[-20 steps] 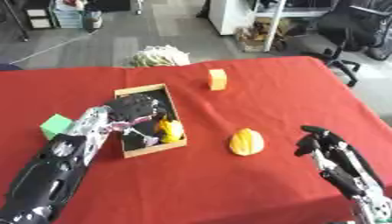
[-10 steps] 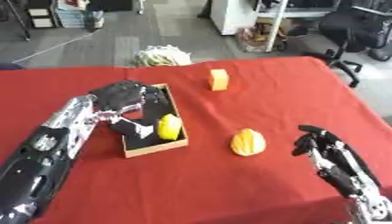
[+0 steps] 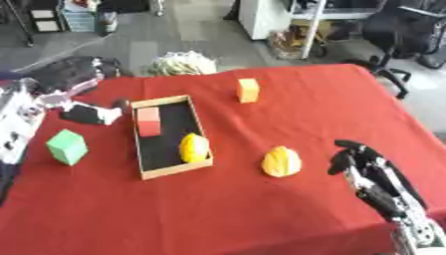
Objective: Pick up objects on the table and place them in the box.
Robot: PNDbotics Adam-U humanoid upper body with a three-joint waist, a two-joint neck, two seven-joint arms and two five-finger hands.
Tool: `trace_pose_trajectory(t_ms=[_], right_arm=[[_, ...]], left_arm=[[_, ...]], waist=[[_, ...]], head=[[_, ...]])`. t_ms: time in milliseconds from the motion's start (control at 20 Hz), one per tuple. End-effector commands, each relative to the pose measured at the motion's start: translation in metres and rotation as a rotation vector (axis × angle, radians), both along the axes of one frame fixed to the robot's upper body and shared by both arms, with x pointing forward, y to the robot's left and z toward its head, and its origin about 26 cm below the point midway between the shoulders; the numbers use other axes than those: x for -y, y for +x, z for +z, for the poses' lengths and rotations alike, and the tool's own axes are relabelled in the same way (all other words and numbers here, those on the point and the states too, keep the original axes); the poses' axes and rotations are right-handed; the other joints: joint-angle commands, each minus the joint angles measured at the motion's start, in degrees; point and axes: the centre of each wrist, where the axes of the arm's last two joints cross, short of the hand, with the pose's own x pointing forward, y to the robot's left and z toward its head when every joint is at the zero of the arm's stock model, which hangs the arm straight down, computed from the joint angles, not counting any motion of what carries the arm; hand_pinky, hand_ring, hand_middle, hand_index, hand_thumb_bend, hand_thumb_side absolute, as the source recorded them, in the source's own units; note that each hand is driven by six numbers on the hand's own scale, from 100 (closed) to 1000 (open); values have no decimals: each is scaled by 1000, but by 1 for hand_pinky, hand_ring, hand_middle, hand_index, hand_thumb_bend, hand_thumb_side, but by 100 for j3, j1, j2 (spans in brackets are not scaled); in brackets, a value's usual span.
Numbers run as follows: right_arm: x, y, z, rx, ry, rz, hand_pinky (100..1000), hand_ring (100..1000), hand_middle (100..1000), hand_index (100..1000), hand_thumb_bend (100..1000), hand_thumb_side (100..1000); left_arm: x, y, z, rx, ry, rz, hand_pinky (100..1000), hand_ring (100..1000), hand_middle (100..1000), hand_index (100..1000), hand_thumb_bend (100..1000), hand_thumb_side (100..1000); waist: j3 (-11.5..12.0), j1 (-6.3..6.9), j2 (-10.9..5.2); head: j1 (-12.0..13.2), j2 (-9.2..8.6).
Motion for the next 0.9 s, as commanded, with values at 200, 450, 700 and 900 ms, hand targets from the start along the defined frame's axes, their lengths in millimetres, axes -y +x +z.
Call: trace_pose_trajectory(t_ms=[200, 450, 700, 900], right_arm=[[8, 1, 7, 16, -33, -4, 590, 546, 559, 821, 100, 396], [9, 1, 8, 17, -38, -2, 590, 546, 558, 821, 100, 393], [8, 2, 7, 17, -37, 3, 590, 546, 559, 822, 100, 394], [8, 1, 7, 17, -36, 1, 590, 546, 558, 822, 100, 392]], left_arm=[[-44, 9, 21, -45, 297, -19, 884, 876, 875, 925, 611, 515], [-57, 17, 8, -55, 459, -24, 896, 901, 895, 931, 730, 564], [-67, 19, -11, -29, 477, -39, 895, 905, 898, 932, 725, 557], [-72, 19, -26, 14, 448, -31, 892, 898, 893, 929, 684, 527]], waist=[[5, 135, -24], [8, 142, -29], [9, 139, -34], [8, 124, -38]], head=[[-31, -20], [-37, -20], [-36, -20], [-44, -20]])
